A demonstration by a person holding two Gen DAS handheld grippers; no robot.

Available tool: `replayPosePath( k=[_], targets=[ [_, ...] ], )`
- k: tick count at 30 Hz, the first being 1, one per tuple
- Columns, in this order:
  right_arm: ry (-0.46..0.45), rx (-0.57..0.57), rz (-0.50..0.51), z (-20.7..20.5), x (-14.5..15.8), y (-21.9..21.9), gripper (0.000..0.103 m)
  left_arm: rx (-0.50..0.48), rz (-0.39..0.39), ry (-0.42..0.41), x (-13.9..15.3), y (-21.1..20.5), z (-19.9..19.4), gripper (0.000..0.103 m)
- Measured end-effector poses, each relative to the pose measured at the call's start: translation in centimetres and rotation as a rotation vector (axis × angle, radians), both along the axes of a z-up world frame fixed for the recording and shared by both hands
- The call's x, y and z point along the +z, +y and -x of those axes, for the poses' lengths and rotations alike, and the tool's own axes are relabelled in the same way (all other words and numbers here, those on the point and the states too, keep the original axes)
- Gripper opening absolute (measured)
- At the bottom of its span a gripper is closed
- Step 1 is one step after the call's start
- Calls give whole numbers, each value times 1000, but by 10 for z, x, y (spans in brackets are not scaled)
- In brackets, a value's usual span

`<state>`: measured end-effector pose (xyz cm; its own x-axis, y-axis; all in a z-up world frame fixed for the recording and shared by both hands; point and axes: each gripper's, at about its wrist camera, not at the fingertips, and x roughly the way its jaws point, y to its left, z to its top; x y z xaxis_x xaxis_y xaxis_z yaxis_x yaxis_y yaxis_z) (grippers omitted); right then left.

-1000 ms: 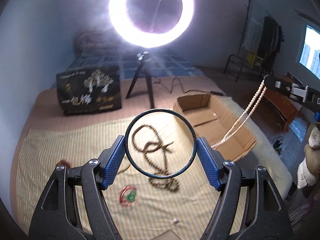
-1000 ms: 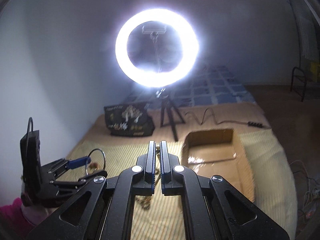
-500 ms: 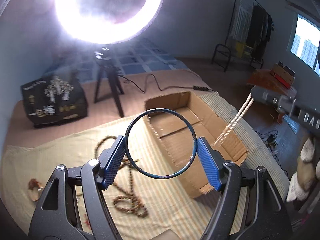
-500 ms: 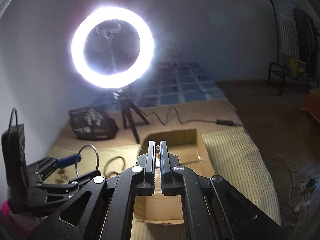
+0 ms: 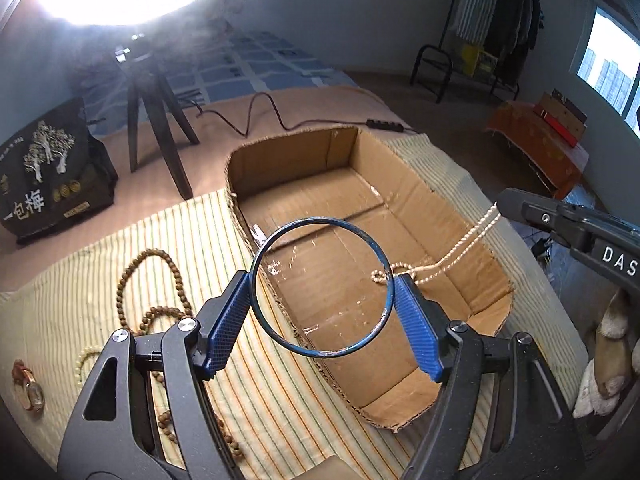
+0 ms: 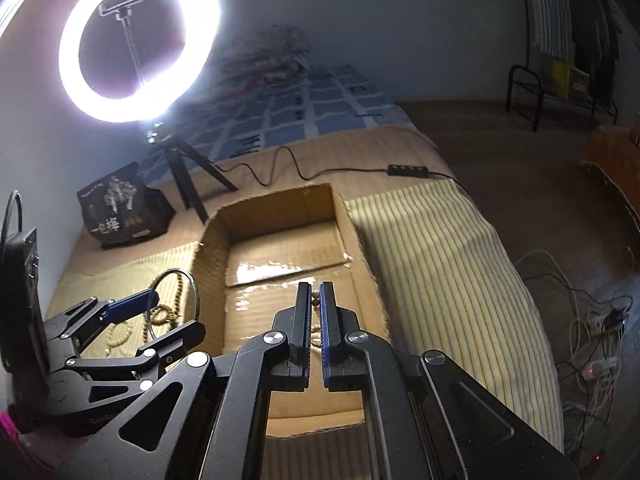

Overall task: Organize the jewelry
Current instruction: 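Open both tools to drop the bangle and pearl necklace into the box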

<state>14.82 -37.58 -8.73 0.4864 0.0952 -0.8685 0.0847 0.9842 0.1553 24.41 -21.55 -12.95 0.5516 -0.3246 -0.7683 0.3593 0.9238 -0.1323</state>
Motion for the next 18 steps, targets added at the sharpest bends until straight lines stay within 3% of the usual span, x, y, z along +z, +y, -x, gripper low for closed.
replayPosePath(
  k=[7, 12, 13, 15, 16, 17, 18],
  targets=[
    [22, -14, -13, -2, -8, -5, 3, -17, 4, 22, -4, -4, -2, 75],
    [18, -1, 23, -4, -6, 3, 3, -10, -14, 25, -4, -3, -2, 82],
    [19, 0, 31, -4, -6, 4, 8, -9, -14, 24, -4, -2, -2, 82],
    [21, -3, 44, -3, -5, 5, 28, -3, -12, 21, -2, 1, -1, 82],
    [16, -5, 45, -3, -4, 5, 46, -2, -10, 18, 0, 3, -1, 82],
    [4, -8, 47, -1, -1, 6, 55, 1, -10, 14, 1, 5, -1, 82],
    [-6, -9, 50, -1, 1, 6, 56, 5, -10, 8, 3, 8, 0, 82]
  ],
)
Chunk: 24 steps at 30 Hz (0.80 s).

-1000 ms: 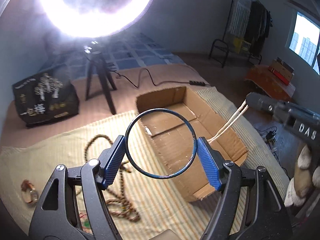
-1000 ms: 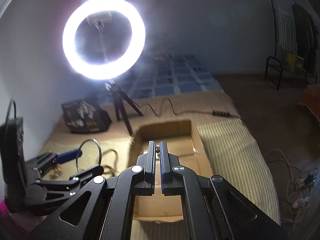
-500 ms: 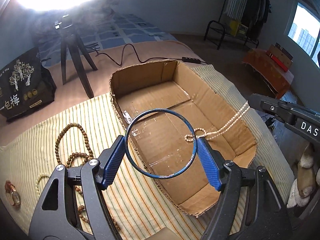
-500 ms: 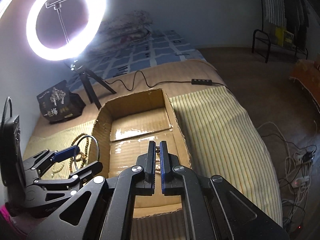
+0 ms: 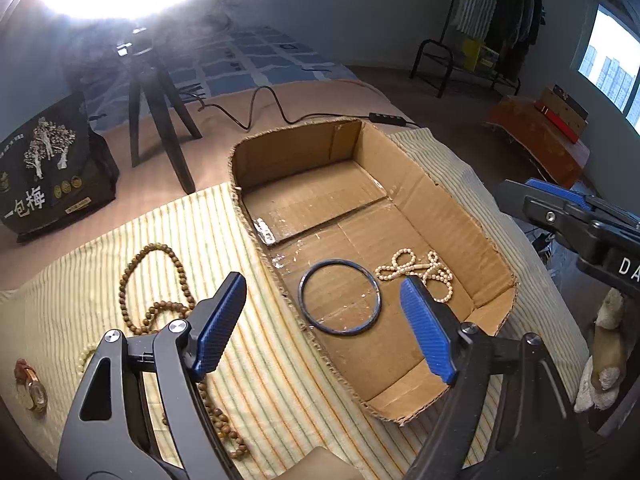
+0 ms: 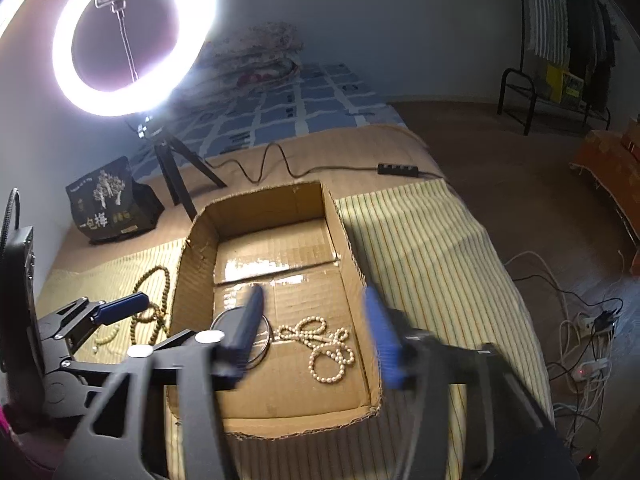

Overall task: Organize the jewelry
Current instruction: 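Open both tools to drop the bangle and pearl necklace into the box, then move both tools back toward the remaining jewelry on the sheet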

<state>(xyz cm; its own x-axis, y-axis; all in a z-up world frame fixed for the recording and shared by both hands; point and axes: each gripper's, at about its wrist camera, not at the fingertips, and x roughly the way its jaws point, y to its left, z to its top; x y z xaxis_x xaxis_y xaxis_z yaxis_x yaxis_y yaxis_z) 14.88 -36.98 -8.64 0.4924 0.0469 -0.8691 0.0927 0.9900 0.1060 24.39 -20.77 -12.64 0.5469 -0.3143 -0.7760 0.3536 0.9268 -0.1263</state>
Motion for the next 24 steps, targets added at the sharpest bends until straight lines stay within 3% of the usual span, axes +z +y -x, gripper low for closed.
replayPosePath(
  k=[15, 24],
  targets=[
    [-6, 47, 30, 0, 9, 27, 61, 62, 8, -74, 32, 50, 15, 82],
    [-43, 120, 22, -3, 11, 68, 62, 161, 8, -107, 47, 115, 22, 82]
  ],
)
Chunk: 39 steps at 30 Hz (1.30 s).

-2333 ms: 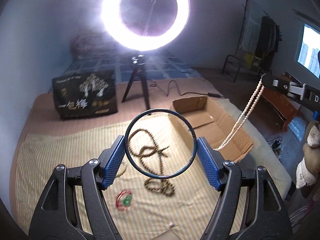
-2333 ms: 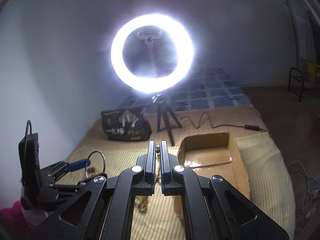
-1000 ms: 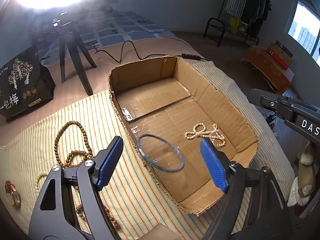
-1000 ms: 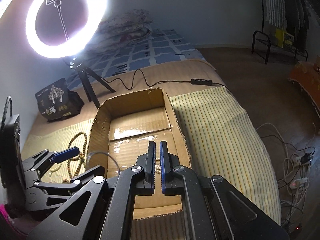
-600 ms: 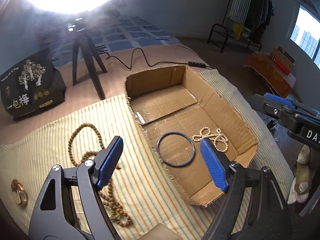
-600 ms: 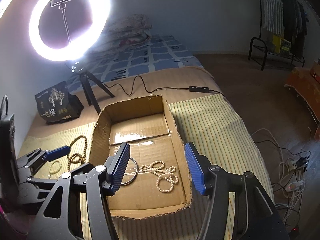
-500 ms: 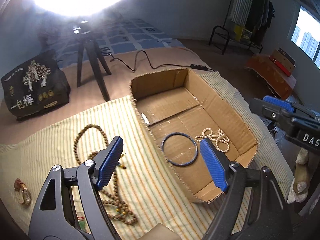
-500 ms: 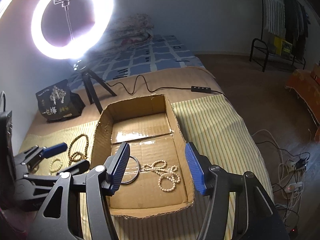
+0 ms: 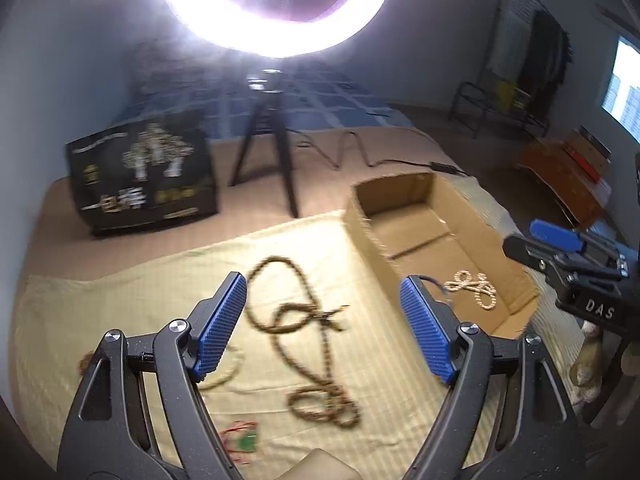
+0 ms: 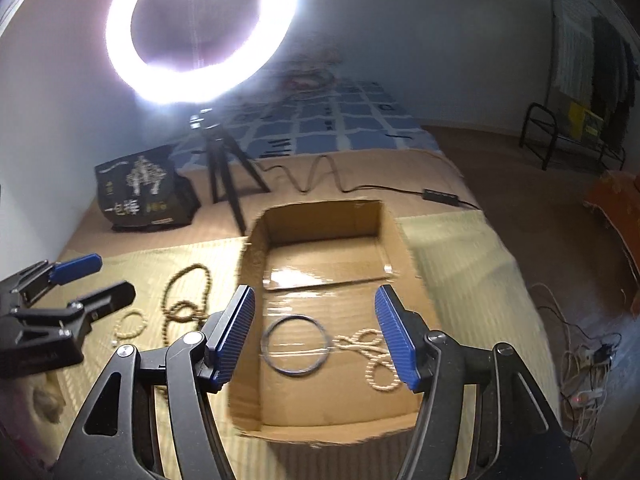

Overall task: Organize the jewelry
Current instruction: 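Move both tools back toward the remaining jewelry on the sheet, then grasp the cream bead bracelet with the left tool while the right tool grasps the brown wooden bead necklace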

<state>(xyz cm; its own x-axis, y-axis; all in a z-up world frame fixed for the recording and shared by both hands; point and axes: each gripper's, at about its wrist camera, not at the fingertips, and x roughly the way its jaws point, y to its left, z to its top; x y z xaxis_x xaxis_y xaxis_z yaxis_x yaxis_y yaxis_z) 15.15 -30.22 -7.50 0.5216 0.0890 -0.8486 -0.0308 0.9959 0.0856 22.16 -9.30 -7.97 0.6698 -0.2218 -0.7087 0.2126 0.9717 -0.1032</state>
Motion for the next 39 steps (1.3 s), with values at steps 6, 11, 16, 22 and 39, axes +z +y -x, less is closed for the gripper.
replayPosePath(
  k=[6, 11, 16, 22, 39],
  targets=[
    [54, 103, -46, -10, -11, 42, 62, 70, -10, -17, 5, 53, 8, 82],
    [127, 190, -89, -15, -26, 81, 62, 116, -23, 9, -5, 89, 11, 82],
    [206, 261, -100, -15, -46, 118, 62, 152, -22, 74, -27, 118, 10, 82],
    [305, 307, -76, -14, -80, 148, 62, 132, -28, 162, -60, 125, 5, 75],
    [412, 331, -31, -15, -129, 168, 62, 96, -42, 301, -119, 107, -20, 51]
  ],
)
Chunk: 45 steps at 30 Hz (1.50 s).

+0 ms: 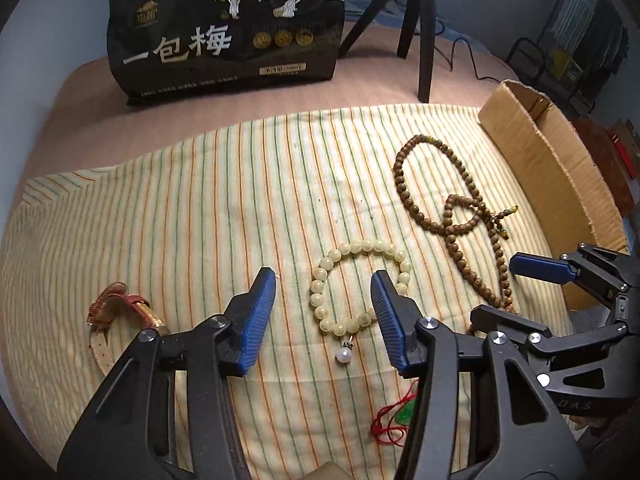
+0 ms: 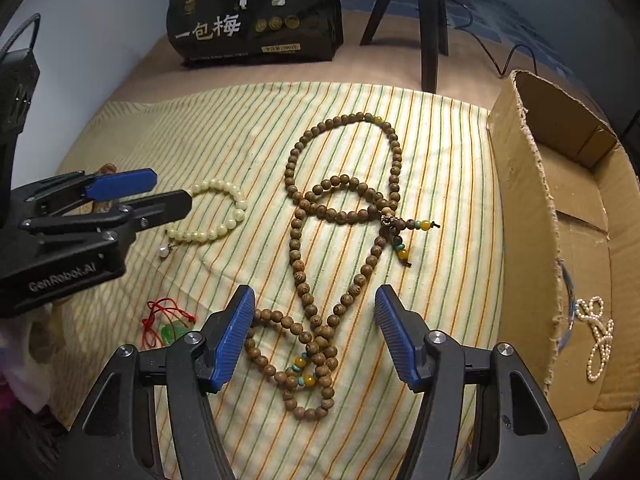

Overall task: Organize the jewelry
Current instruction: 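Grasp the cream bead bracelet with the left tool while the right tool grasps the brown wooden bead necklace, then lift and carry the bracelet and wooden bead necklace with both tools into the box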

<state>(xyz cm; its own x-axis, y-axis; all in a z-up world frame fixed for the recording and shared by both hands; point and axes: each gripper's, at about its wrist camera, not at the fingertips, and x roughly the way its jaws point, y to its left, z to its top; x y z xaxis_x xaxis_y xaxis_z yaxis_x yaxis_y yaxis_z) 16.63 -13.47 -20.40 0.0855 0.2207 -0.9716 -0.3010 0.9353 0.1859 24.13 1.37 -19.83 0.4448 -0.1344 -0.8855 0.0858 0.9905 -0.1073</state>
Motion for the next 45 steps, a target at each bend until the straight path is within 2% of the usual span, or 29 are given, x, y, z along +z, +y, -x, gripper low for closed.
replayPosePath(
  k=[5, 13, 15, 18, 20, 21, 23, 26, 28, 33, 40, 45],
  targets=[
    [9, 3, 17, -4, -8, 3, 62, 15, 11, 18, -10, 2, -7, 49],
    [2, 22, 39, -10, -16, 4, 62, -1, -12, 19, -19, -3, -12, 48],
    [0, 29, 41, -10, -16, 4, 62, -4, -23, 14, -19, -4, -11, 45],
    [-1, 25, 35, -10, -16, 4, 61, 2, -43, 7, -19, -5, -12, 31],
    [-6, 16, 42, -11, -15, 4, 48, 7, -43, 6, -18, -4, -12, 19],
    [-7, 9, 44, -12, -15, 4, 45, 8, -44, 4, -18, -3, -12, 16],
    [-5, -3, 35, -14, -16, 1, 28, 8, -50, 0, -18, -4, -12, 8],
    [2, -19, 14, -16, -17, -3, 9, 4, -60, -8, -16, -6, -10, 7],
    [5, -33, -3, -17, -17, -5, 6, 8, -49, -11, -13, -6, -10, 6],
    [-3, -64, -43, -17, -9, -8, 5, 11, -28, -50, 3, -4, -5, 6],
    [-94, -108, -95, -19, 30, -17, 5, 12, 32, -117, 36, -5, 2, 5],
    [-152, -125, -126, -18, 56, -22, 5, 2, 47, -168, 59, -9, 8, 5]
  ],
)
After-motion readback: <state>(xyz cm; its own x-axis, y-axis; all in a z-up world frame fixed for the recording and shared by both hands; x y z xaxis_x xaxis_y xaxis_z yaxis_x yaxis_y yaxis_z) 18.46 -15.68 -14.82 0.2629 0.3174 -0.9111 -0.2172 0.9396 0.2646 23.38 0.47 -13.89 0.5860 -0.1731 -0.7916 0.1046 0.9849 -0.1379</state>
